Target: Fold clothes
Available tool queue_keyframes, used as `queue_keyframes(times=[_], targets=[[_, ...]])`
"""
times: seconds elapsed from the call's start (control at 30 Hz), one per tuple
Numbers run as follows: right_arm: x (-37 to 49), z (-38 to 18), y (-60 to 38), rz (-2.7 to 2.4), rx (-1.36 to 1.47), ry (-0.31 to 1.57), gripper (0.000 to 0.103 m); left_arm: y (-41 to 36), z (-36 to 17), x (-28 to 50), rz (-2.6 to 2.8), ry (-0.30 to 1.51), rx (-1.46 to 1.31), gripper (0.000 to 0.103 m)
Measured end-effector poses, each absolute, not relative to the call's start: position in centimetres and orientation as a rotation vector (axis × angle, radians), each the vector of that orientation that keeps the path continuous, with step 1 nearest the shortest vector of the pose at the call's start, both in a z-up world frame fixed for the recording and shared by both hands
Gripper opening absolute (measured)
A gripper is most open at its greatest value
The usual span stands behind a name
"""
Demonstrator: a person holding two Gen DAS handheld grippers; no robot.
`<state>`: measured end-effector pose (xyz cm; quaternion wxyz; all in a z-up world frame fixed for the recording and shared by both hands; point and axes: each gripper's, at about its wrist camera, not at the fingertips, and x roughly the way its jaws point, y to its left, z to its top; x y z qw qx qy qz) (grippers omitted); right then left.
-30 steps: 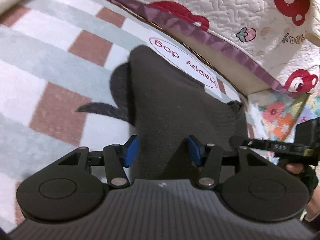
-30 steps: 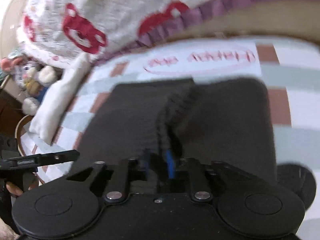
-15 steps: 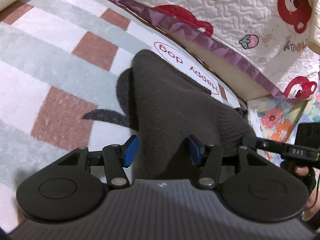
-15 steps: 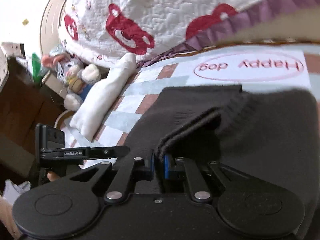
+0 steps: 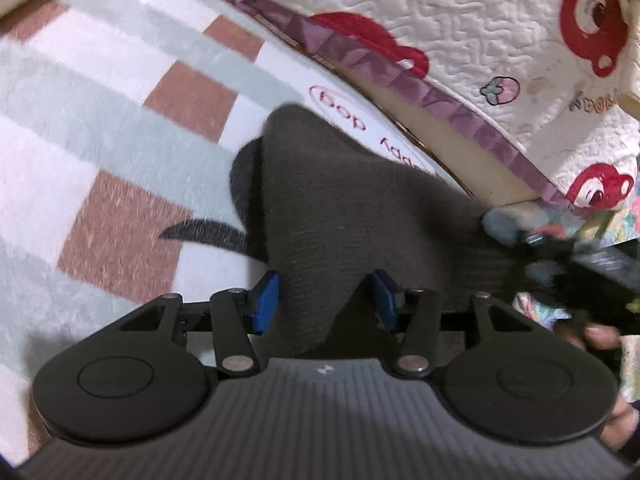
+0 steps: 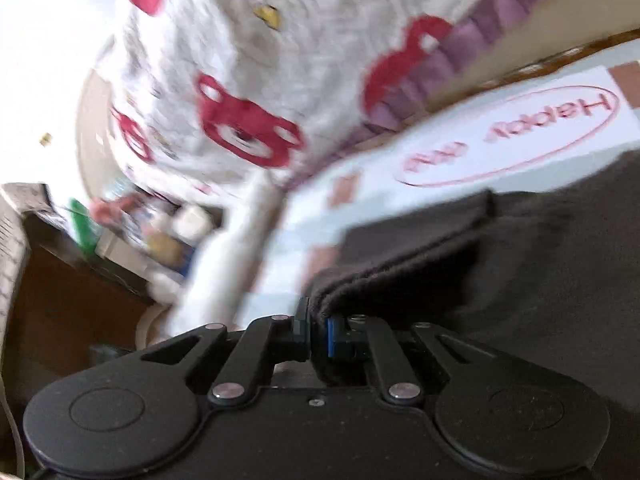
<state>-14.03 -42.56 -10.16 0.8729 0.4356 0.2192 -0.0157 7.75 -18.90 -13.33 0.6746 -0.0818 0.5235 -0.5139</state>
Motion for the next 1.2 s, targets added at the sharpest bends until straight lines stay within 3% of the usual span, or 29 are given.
queue_keyframes(times=[0.27, 0.33, 0.57, 0.83, 1.0, 1.03, 1.07, 1.1, 1.2], targets=[[-17.6, 0.6, -40.8, -0.206, 0.555, 0.361, 0.008, -17.2, -9.1, 5.4, -1.403, 1.107, -0.351, 0.047], [-20.6, 1.6, -40.2, -0.34, 0.402, 0.396, 0.008, -18.3, -9.1, 3.3, -1.425, 1.1, -0.258, 0.048], [-24.9, -9.4, -44.6, -0.582, 0.478, 0.633, 0.009, -23.2, -11.5, -1.8, -1.412, 1.126, 0.058, 0.05], [-26.4, -9.7, -45.1, -0.51, 0.627, 0.545, 0.01, -22.9, -12.4, -0.8, -1.392, 1.192, -0.001, 0.05], [-27.3, -9.4, -44.2, -0.398, 0.792, 0.481, 0.018, -23.0, -12.2, -1.4, -1.366, 1.172, 0.035, 0.05], [-27.5, -9.3, -44.0, -0.375, 0.824, 0.467, 0.026, -23.0, -12.1, -1.5, -1.364, 1.164, 0.046, 0.05], [-27.7, -9.2, -43.8, -0.352, 0.856, 0.454, 0.041, -23.0, -12.0, -1.7, -1.362, 1.155, 0.058, 0.05], [-27.9, -9.2, -43.7, -0.329, 0.888, 0.44, 0.047, -23.0, -11.9, -1.9, -1.36, 1.146, 0.069, 0.05], [-29.3, -9.6, -43.3, -0.316, 0.926, 0.442, 0.049, -23.1, -11.7, -2.0, -1.359, 1.138, 0.088, 0.051]])
